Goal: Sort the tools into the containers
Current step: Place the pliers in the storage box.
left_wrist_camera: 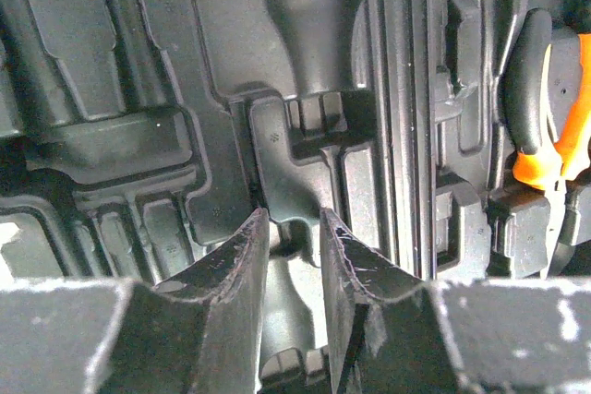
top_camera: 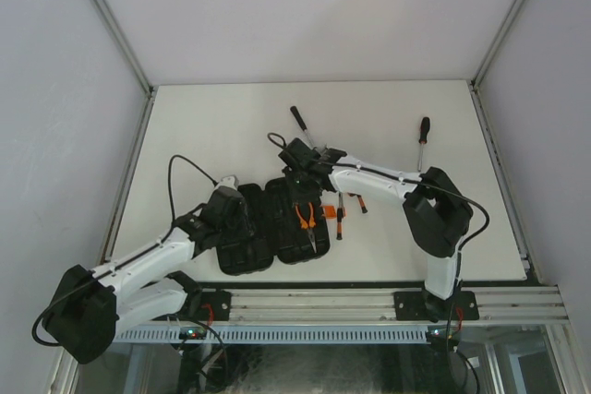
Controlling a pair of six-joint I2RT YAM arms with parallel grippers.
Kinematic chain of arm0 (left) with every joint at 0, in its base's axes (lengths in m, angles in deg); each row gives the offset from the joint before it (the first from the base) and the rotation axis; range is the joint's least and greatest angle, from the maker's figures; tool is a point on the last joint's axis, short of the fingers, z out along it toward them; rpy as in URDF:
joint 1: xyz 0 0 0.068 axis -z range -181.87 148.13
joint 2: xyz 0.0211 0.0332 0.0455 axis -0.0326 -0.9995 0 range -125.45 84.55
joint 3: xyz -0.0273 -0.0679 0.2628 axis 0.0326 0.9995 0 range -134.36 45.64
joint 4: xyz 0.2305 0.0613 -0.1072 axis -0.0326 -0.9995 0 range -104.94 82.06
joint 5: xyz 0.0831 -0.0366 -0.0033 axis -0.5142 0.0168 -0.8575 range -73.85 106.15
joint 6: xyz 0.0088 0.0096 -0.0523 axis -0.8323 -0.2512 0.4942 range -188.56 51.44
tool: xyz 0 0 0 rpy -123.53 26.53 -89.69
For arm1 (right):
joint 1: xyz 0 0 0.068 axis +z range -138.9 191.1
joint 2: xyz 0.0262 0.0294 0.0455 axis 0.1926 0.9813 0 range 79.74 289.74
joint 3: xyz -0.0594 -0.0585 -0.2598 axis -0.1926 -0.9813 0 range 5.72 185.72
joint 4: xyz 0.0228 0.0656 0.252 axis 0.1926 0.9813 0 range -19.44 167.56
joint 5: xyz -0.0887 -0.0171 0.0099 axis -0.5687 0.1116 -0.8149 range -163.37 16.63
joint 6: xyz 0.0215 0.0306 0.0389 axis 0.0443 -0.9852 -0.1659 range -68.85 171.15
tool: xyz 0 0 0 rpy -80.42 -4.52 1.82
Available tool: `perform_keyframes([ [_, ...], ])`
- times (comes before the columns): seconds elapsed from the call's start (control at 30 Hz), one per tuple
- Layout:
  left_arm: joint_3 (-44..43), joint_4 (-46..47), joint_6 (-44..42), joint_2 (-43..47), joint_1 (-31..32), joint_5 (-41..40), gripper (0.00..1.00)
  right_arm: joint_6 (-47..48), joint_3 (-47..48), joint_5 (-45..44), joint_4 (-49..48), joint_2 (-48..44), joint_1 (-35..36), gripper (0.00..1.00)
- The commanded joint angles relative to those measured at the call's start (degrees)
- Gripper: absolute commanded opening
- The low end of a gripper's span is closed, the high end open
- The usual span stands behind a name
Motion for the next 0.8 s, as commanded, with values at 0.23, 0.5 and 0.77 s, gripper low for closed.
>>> perform_keyframes([
  [0.23,3.3,3.0,1.1,-0.8,-0.5,0.7,0.33,1.4,5.3,-4.4,4.2,5.0,1.7,0.18],
  [0.5,3.4,3.0,1.0,-0.7,-0.5,1.0,0.33,1.2,5.8,-5.7,4.1,6.5,1.7,0.18],
  [0.77,3.6,3.1,0.8,-0.9,-0.5,1.3,0.33,1.3,6.8,-4.7,3.4,8.9,1.5,0.15],
])
